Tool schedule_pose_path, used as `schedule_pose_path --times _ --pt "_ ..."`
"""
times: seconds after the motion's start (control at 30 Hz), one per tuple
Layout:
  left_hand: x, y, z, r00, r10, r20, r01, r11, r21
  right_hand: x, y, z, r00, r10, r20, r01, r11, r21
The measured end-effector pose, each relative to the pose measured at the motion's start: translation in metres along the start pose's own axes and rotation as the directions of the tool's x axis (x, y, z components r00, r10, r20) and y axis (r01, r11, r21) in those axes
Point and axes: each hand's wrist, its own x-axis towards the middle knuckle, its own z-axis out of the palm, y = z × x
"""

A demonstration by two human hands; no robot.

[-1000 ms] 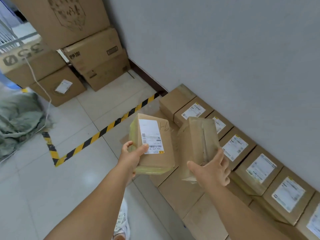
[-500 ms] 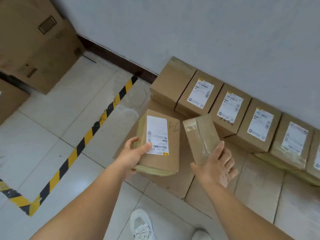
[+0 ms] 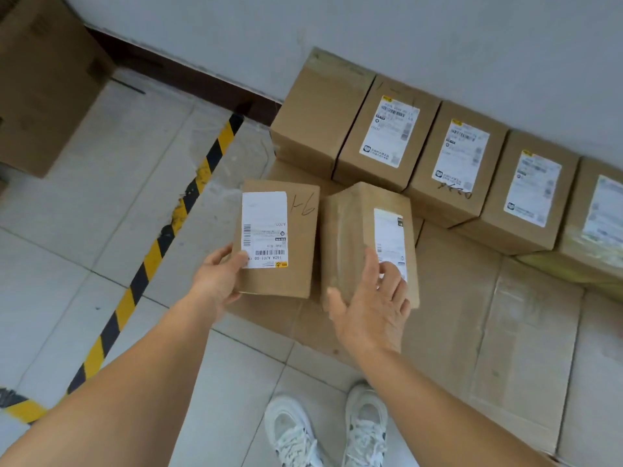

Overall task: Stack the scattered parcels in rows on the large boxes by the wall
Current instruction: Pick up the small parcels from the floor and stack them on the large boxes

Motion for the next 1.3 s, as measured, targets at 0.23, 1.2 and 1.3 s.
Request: schedule_pose_path --times 0.23,1.2,1.3 --pt "-0.001 -0.008 0.008 0.993 -0.050 -0.111 0.045 0.998 -0.044 0.012 0.011 -0.002 0.869 0.424 0.255 -0.486 0.828 0.281" --pt "0.023 0.053 0.044 0.991 0.123 -0.048 -0.116 0.985 0.129 0.056 -0.022 0.018 0.727 0.543 0.419 -0.670 0.429 0.607" --pt "0.013 0.049 0.050 0.995 0.076 -0.061 -0.069 0.991 0.112 0.055 -0.021 0.015 0.733 0.532 0.424 -0.665 0.429 0.611"
